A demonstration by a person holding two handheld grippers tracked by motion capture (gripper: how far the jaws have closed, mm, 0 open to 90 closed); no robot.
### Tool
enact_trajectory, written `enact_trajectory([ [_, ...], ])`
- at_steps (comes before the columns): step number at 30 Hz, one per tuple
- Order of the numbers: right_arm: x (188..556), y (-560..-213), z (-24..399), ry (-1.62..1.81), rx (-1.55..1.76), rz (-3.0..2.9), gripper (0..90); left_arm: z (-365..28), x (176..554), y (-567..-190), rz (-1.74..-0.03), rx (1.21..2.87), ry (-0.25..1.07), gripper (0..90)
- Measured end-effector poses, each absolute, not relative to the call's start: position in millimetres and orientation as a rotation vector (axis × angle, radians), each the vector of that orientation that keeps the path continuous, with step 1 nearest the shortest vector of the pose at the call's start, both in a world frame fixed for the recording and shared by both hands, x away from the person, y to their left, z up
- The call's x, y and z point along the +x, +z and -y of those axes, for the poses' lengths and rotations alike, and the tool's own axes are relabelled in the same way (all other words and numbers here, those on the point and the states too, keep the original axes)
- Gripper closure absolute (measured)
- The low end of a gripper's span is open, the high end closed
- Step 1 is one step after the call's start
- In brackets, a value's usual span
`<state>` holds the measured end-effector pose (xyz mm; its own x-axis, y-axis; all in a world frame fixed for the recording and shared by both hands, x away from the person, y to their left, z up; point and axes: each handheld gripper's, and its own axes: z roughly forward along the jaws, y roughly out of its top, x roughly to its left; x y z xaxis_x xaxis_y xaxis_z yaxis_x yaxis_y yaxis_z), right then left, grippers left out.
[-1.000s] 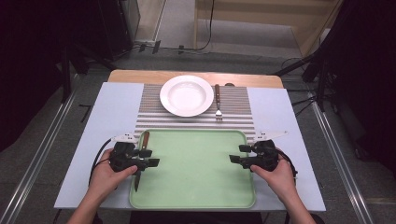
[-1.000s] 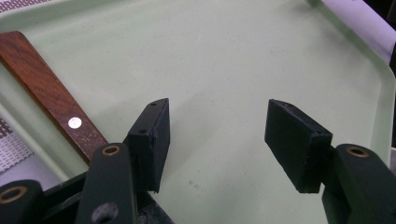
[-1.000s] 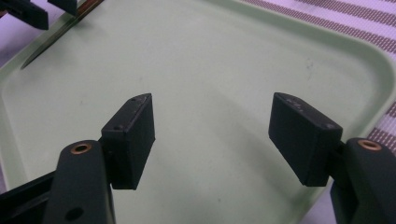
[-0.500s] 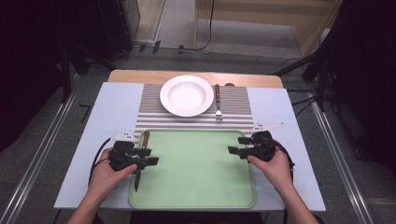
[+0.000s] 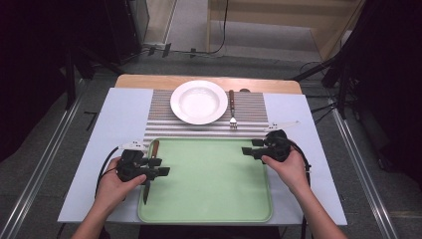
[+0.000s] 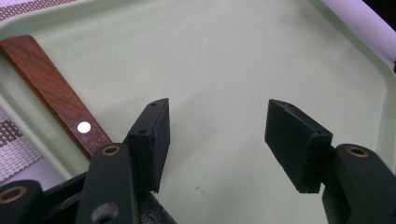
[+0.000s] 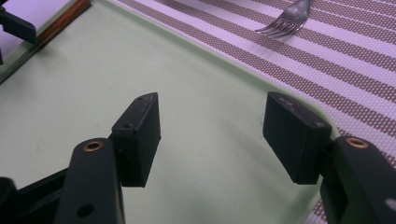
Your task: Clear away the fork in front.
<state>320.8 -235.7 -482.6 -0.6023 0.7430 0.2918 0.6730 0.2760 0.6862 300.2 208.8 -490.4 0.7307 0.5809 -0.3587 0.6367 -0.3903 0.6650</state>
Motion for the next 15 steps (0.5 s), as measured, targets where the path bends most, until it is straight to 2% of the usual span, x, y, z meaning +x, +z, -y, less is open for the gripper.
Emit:
enact_trajectory([
  [15,355,-470,238,1.220,1.388,-2.421,35.2,-209,301,-490,-0.912,2.093,-0.089,39.6],
])
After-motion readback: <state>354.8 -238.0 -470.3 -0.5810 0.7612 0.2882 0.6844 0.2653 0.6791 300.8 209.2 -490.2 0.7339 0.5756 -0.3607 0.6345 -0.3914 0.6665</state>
